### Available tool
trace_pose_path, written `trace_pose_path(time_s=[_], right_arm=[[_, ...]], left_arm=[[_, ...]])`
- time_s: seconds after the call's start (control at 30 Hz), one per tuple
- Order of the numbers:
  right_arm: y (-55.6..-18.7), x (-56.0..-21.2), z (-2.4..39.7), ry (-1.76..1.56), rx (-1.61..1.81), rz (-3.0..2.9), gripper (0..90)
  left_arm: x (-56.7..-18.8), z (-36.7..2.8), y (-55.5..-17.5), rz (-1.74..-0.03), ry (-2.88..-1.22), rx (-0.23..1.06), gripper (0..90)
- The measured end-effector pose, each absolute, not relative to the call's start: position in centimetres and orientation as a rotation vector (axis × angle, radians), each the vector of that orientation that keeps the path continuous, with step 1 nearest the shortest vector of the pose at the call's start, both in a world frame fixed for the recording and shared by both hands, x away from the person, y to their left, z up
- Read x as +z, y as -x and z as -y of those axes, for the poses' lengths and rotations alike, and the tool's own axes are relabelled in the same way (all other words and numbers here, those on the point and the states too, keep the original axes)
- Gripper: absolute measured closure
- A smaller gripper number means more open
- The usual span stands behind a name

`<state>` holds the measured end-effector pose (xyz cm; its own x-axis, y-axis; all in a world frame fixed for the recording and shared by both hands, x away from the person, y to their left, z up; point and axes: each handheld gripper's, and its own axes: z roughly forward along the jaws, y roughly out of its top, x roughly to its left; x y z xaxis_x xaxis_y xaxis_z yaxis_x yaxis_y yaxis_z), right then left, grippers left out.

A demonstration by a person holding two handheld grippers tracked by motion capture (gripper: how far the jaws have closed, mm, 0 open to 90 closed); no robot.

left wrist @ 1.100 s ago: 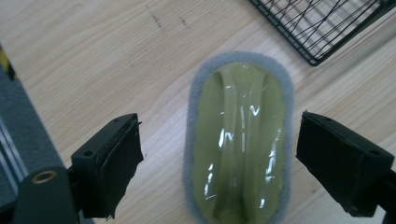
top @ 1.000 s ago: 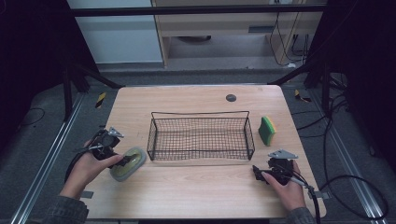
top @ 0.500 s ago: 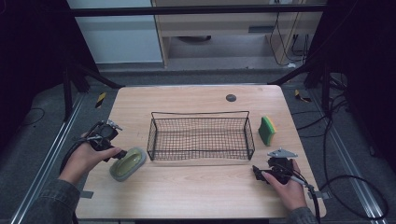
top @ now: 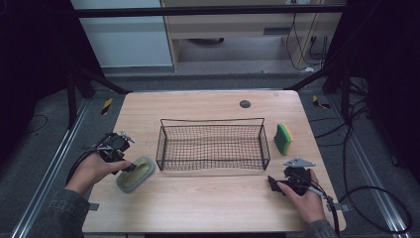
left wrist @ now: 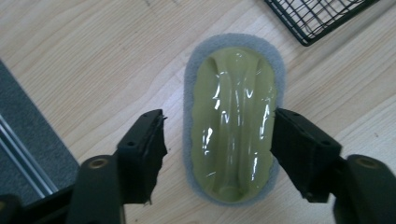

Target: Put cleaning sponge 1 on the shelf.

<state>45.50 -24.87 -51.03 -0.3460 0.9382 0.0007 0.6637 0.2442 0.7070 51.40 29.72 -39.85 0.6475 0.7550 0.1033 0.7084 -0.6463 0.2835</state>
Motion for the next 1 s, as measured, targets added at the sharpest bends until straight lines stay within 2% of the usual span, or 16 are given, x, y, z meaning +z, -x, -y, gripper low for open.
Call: trace_pose_path(time_s=[0.2,0.33,0.37,1.0], right_arm=[[-45.5,-51.0,24.9,-1.461,0.870,-2.100,3.7],[-45.5,-51.0,24.9,-1.461,0.871,-2.100,3.7],[-45.5,-51.0,24.9,-1.461,0.871,-2.100,3.7],[-45.5,-51.1,24.9,-1.449,0.866,-2.099,3.7]], left_arm=[[-41.0,-29.7,-51.7,-1.183,-2.661,0.260,44.0],[-41.3,-29.5,-51.8,-1.168,-2.688,0.230,46.5],[-41.5,-29.4,-51.8,-1.165,-2.695,0.219,49.8],[-42.7,-28.5,-52.4,-1.151,-2.757,0.180,59.6]])
